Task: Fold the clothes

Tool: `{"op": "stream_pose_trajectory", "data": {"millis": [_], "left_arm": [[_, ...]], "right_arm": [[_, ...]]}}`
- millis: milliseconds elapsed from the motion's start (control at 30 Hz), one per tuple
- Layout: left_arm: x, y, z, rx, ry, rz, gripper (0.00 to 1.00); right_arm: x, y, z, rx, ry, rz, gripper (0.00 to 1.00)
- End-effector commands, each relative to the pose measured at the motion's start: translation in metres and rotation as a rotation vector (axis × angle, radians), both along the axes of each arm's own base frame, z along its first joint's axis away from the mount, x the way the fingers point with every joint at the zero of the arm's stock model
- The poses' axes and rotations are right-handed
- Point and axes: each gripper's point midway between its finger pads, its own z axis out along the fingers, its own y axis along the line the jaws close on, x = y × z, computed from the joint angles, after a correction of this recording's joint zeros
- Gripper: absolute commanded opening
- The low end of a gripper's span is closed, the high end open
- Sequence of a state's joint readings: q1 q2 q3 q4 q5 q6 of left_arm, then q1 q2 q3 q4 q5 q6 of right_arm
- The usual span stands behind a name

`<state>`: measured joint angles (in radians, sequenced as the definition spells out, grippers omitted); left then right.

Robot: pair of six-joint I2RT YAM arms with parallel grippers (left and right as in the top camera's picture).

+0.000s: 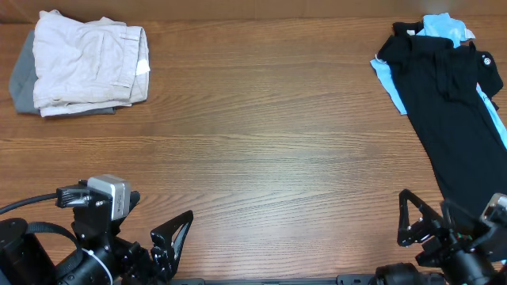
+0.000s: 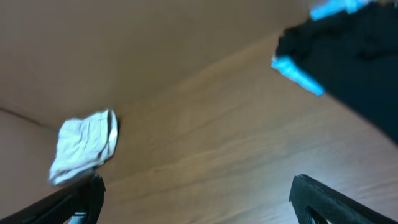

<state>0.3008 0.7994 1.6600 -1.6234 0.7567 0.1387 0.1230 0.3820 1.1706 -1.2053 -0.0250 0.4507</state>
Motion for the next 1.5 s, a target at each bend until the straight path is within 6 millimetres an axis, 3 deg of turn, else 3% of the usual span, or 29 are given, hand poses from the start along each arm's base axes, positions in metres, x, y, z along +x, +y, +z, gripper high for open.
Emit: {"op": "stream_pose_trajectory", "data": {"millis": [0, 300, 467, 733, 967, 1100, 1233, 1467], "left_arm": [[0.0, -0.002, 0.001, 0.005, -0.017, -0.024, 1.0], [0.0, -0.002, 0.001, 0.005, -0.017, -0.025, 1.0], [0.0, -0.002, 0.001, 0.005, -0.017, -0.024, 1.0], [0.0, -0.002, 0.001, 0.004, -0.017, -0.025, 1.0], [0.0, -0.002, 0.001, 0.004, -0.017, -0.024, 1.0], [0.0, -0.002, 0.001, 0.005, -0.017, -0.024, 1.0], [0.0, -0.002, 0.001, 0.004, -0.016, -0.024, 1.0], [0.0, -0.002, 0.001, 0.004, -0.017, -0.025, 1.0]], "right_arm": [[0.006, -0.004, -0.025, -0.106, -0.047, 0.007, 1.0], [0.068, 0.01, -0.071, -0.201, -0.281, 0.071, 1.0], [0.093, 0.018, -0.09, -0.191, -0.435, 0.08, 1.0], [0.105, 0.007, -0.118, -0.196, -0.533, 0.02, 1.0], [0.103, 0.01, -0.113, -0.414, -0.608, 0.083, 1.0], [0.105, 0.008, -0.123, -0.481, -0.575, 0.097, 1.0], [0.111, -0.008, -0.144, -0.476, -0.485, 0.019, 1.0], [0.113, -0.015, -0.157, -0.421, -0.443, -0.022, 1.0]]}}
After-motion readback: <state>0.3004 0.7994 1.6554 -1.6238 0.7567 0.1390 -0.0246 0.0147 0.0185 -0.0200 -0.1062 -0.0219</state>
